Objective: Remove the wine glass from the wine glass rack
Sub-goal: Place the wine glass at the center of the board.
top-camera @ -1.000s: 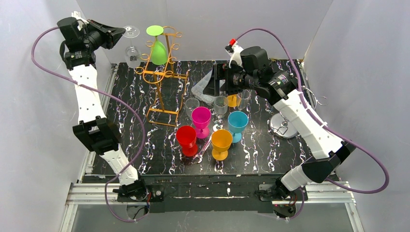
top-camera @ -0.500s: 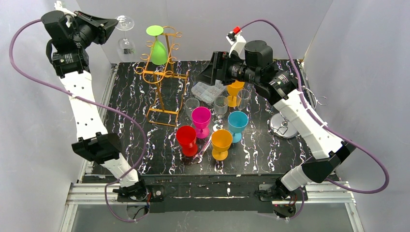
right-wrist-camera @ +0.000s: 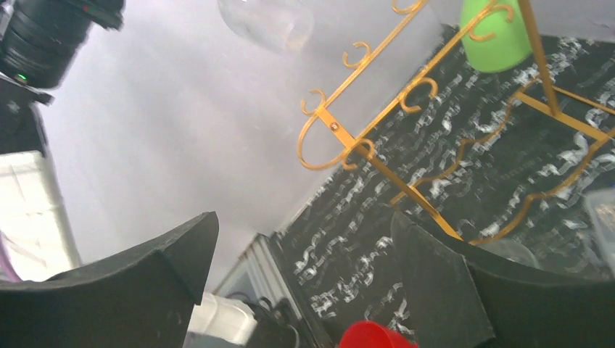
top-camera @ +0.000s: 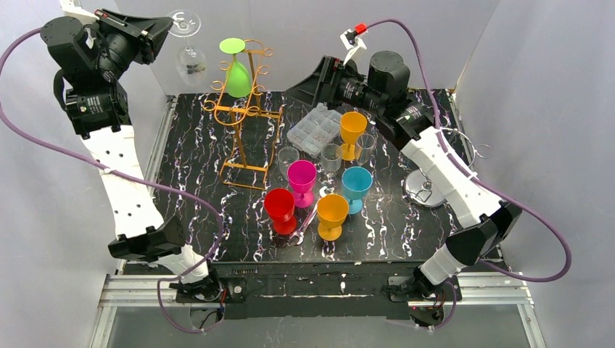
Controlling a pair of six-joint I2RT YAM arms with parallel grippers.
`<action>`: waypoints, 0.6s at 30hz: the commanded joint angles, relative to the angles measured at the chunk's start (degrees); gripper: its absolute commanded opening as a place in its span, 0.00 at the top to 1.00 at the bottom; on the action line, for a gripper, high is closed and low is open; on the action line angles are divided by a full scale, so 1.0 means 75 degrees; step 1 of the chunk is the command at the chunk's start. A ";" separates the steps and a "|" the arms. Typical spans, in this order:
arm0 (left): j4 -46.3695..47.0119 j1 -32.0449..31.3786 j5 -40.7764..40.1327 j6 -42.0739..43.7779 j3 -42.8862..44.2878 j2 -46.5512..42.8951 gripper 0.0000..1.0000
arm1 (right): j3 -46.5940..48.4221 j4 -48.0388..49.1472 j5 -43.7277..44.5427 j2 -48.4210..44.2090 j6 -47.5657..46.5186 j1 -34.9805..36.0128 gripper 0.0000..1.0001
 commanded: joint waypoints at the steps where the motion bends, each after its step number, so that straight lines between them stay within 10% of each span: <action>1: 0.0225 -0.0335 0.0172 -0.0535 0.0305 -0.0599 1.00 | -0.0630 0.2021 -0.0598 -0.0243 0.0881 -0.0054 0.02; 9: 0.0237 -0.1413 0.0159 -0.1133 0.0223 -0.0900 1.00 | -0.2100 0.3634 -0.0697 -0.0851 0.1819 -0.0048 0.02; 18: 0.0191 -0.2888 -0.0417 -0.1153 -0.1019 -0.1704 1.00 | -0.2091 0.2482 0.1246 -0.2118 -0.1236 0.0803 0.07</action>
